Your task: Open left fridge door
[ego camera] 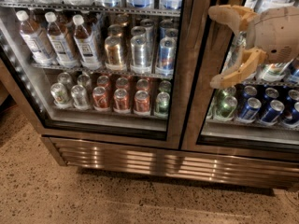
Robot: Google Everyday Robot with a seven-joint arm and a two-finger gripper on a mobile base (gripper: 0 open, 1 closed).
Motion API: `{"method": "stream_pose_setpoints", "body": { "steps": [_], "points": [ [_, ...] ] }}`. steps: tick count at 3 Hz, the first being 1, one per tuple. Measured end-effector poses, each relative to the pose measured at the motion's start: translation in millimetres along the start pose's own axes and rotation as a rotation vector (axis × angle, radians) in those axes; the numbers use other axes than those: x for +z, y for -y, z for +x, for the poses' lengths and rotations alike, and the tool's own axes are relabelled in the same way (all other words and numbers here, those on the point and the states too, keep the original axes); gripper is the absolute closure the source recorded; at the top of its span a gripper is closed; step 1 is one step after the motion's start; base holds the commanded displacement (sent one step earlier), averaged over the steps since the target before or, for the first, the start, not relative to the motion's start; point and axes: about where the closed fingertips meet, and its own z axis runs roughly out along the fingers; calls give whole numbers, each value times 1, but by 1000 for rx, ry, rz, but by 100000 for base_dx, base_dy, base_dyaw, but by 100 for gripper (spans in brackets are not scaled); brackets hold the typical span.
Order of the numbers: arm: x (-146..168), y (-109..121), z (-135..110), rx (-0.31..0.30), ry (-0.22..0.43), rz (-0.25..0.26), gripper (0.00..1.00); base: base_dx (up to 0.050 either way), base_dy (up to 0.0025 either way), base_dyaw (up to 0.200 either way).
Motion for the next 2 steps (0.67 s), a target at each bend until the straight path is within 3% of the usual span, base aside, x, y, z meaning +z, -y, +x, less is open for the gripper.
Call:
{"method": "stream_pose_setpoints", "body": {
  "steps": [1, 2],
  "points": [
    [0, 0, 0, 0, 0, 0, 0, 1, -1, 19208],
    [0, 0, 0, 0, 0, 0, 0, 0, 0, 0]
  ]
}}
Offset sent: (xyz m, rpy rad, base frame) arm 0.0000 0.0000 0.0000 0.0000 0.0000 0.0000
